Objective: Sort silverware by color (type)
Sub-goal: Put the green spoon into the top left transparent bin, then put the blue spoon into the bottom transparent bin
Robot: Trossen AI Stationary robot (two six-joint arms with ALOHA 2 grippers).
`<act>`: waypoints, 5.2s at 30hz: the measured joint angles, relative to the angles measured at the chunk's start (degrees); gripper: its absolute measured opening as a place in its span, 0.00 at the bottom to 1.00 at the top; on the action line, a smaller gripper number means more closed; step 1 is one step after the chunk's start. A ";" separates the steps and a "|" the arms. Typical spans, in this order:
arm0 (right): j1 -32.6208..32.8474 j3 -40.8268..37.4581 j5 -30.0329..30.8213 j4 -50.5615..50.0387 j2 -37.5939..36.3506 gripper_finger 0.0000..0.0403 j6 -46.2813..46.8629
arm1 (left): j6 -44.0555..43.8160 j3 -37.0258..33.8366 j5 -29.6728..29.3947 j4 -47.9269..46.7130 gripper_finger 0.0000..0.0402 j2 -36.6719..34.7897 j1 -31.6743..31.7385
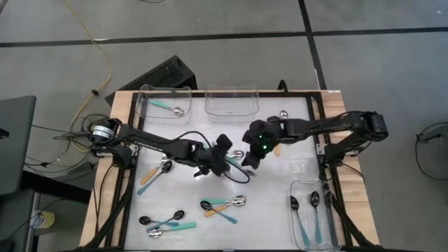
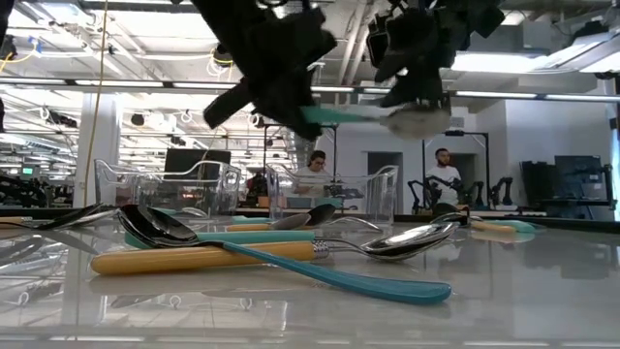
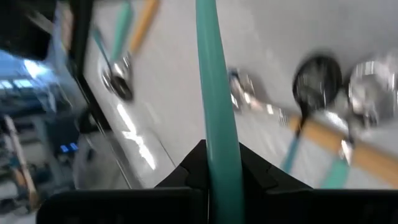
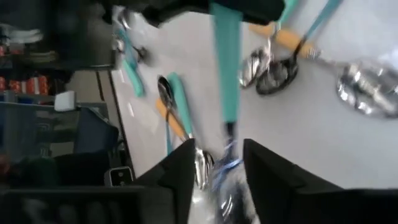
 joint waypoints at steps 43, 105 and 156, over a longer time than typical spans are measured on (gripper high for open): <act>7.57 -0.04 25.28 -10.98 -12.18 0.57 0.21 | -6.50 -26.35 -7.02 -15.10 0.47 -32.81 54.30; 16.93 -0.04 28.43 -8.71 -12.16 0.57 -0.82 | -12.39 5.76 32.09 -16.75 0.50 10.83 12.02; 19.56 -0.02 30.33 -17.80 -12.15 0.57 10.27 | -12.21 12.20 30.58 -13.44 0.00 7.33 16.45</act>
